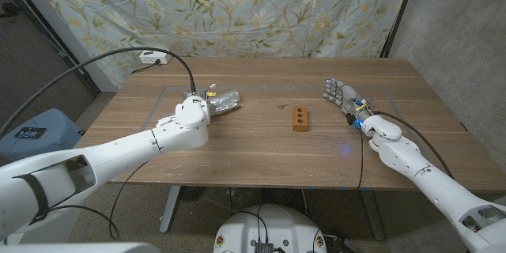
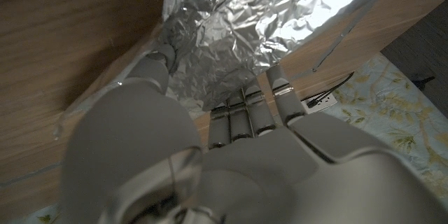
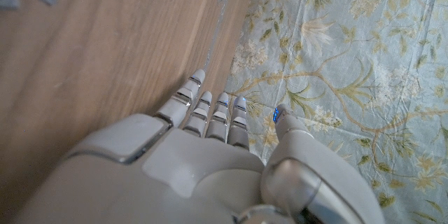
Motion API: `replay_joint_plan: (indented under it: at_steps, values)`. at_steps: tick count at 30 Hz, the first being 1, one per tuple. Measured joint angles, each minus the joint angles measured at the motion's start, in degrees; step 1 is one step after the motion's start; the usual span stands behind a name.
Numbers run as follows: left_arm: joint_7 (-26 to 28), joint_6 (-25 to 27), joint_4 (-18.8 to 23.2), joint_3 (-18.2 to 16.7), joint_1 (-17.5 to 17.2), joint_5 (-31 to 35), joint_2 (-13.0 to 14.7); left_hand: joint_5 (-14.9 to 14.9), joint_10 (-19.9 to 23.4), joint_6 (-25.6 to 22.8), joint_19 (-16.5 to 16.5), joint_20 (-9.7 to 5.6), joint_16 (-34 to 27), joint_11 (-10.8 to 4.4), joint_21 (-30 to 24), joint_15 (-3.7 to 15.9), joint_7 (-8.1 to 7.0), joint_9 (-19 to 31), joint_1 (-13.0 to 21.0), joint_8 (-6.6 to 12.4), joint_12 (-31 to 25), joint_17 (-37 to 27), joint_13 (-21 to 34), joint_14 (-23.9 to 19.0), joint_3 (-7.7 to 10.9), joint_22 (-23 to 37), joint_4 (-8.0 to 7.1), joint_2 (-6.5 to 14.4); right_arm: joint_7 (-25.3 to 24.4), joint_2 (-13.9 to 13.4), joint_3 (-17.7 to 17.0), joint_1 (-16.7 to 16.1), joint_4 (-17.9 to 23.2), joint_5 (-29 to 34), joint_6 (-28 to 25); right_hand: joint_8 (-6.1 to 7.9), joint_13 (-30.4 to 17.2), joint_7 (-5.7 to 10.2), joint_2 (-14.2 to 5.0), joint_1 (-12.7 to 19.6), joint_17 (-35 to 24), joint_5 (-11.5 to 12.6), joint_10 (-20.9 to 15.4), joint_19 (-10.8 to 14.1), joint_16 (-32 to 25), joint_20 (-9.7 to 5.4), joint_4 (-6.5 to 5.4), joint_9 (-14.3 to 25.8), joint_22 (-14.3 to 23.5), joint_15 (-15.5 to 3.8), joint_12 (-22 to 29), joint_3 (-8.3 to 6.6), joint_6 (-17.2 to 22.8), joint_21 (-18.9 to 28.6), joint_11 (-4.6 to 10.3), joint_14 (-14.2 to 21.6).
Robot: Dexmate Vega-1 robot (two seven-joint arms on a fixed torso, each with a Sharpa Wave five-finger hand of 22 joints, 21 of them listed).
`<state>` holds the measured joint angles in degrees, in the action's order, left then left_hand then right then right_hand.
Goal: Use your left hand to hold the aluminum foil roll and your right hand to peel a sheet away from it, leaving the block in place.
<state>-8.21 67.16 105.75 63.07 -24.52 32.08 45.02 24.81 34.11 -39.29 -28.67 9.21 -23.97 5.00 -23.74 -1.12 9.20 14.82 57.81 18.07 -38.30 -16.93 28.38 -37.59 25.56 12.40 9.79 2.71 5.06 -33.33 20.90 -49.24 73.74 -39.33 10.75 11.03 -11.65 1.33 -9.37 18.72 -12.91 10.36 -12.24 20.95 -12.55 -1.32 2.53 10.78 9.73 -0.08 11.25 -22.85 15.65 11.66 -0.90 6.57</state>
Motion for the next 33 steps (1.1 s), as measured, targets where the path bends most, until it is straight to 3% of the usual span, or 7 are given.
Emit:
replay_joint_plan:
  at_steps: [24, 25, 30, 33]
  values:
    - [3.2, 0.7, 3.5, -1.7, -0.6, -2.8, 1.3, 0.4, 0.0, -0.5, 0.0, 0.0, 0.2, -0.01, -0.2, -0.01, -0.53, 0.9, -0.1, -0.02, -1.0, 0.0, 0.0, 0.0, -0.37, 0.0, -0.59, 0.1, -1.1, -1.0, -0.7, -2.5, 3.4, -0.4, 0.1, 0.0, 0.0, 0.0, -0.16, -0.2, 0.0, 0.0, 0.0, -0.1, 0.0, 0.52, 0.0, 0.0, 0.0, 0.0, 0.0, 0.0, 0.0, 0.0, 0.0, 0.0]
    - [3.3, 0.6, 4.6, -3.0, -1.2, -3.0, 1.9, 0.4, 0.0, -0.7, 0.0, 0.0, 0.2, -0.01, -0.2, 0.0, -0.51, 1.0, -0.1, -0.03, -1.1, 0.0, 0.0, 0.0, -0.36, 0.0, -0.59, 0.1, -1.5, -1.0, -0.8, -2.6, 3.5, -0.6, 0.1, 0.0, 0.0, 0.0, -0.16, -0.2, 0.0, 0.0, 0.0, -0.1, 0.0, 0.52, 0.0, 0.0, 0.0, 0.0, 0.0, 0.0, 0.0, 0.0, 0.0, 0.0]
    - [4.0, -0.1, 4.6, -3.0, -1.2, -4.6, 1.9, 0.9, 0.7, -1.6, 0.0, 0.0, 0.2, -0.72, -0.2, 0.31, -0.72, 1.3, -0.2, 0.4, -1.3, 0.0, 0.0, -0.9, -0.37, 0.0, -0.59, 0.2, -1.5, -1.1, -0.8, -2.8, 3.9, -0.6, 0.1, 0.0, 0.0, 0.0, -0.16, -0.2, 0.0, 0.0, 0.0, 0.1, 0.0, 0.73, 0.0, 0.0, 0.0, 0.3, 0.0, 0.0, 0.0, 0.0, 0.0, 0.3]
    - [4.4, -0.4, 5.3, -5.3, -2.4, -5.4, 2.4, 0.9, 0.7, -1.6, 0.0, 0.0, 0.2, -0.72, -0.7, 0.4, -0.72, 1.3, -0.2, 0.41, -1.3, 0.0, 0.0, -1.0, -0.37, 0.0, -0.59, 0.2, -1.8, -1.2, -0.8, -3.0, 4.2, -0.6, -0.4, 0.0, 0.0, 0.0, -0.16, -0.2, 0.0, 0.0, 0.0, 0.3, 0.0, 0.92, 0.0, 0.0, 0.0, 0.31, 0.0, 0.0, 0.0, 0.0, 0.0, 0.3]
